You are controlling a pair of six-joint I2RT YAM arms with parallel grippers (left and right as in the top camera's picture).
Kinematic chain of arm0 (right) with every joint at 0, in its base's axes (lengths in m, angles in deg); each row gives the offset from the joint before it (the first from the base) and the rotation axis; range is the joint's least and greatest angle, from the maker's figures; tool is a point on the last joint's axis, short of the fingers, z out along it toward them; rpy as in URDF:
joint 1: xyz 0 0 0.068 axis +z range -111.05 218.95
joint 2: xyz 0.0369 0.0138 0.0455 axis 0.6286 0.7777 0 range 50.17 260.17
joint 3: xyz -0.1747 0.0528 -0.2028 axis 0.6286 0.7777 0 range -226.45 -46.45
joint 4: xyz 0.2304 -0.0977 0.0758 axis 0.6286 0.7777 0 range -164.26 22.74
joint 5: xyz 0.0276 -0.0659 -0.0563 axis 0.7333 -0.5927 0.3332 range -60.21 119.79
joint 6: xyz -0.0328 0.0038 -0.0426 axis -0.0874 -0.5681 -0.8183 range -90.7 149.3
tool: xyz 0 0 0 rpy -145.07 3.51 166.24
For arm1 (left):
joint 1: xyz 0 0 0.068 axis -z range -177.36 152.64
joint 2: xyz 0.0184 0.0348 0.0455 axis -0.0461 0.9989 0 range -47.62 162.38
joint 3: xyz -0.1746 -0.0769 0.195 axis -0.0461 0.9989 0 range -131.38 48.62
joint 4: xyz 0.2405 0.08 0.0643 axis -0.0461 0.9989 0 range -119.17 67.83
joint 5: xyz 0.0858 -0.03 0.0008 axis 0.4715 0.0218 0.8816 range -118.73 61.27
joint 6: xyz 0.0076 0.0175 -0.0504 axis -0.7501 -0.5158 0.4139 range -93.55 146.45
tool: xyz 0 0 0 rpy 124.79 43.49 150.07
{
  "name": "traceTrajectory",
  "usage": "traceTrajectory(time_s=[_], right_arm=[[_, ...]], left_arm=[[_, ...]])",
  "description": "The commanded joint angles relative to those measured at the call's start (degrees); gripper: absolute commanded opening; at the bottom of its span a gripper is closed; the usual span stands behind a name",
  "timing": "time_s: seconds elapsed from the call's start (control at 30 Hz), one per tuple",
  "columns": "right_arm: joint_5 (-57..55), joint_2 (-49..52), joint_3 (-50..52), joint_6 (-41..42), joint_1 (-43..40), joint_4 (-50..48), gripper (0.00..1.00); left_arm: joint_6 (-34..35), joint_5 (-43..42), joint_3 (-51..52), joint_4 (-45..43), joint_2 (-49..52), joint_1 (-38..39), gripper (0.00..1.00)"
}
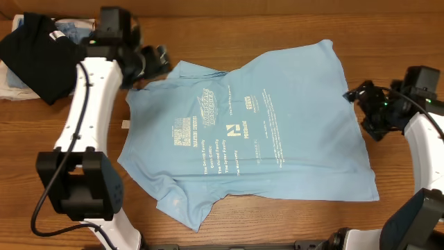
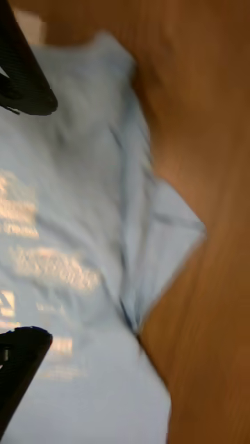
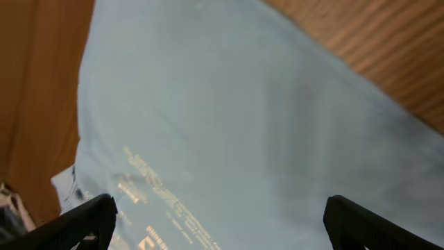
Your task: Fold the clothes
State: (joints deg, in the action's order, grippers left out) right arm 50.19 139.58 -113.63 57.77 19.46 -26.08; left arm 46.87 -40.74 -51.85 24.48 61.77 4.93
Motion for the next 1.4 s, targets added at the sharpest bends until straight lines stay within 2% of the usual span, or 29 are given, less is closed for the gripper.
traceTrajectory(time_s=[0.0,0.17,0.43,0.73,0.97,1.37], right_arm=[[2.0,-0.7,-1.3,-1.5,2.7,-0.9,1.0],[-2.4,-0.7,-1.3,-1.5,7.0,-1.2,1.0],[-6.5,-0.2,-1.0,-1.5,12.8,-0.9,1.0],[-7.6,1.1,-1.0,-1.8,14.8,-0.4,1.0],[-9.3,1.3,-0.3,-1.9,14.8,0.1,1.0],[-9.3,1.3,-0.3,-1.9,14.9,1.4,1.0]], left_arm=[[1.2,-4.6,-1.1,-4.9,0.2,2.9,1.0],[3.4,-3.8,-1.1,-12.7,4.3,6.6,1.0],[7.5,-3.0,-1.1,-18.5,14.9,7.4,0.91],[7.4,2.1,-1.1,-19.1,18.6,7.2,0.92],[4.4,3.0,-1.1,-21.0,18.8,6.3,0.9],[3.0,-2.4,-1.1,-26.5,22.9,5.2,0.89]])
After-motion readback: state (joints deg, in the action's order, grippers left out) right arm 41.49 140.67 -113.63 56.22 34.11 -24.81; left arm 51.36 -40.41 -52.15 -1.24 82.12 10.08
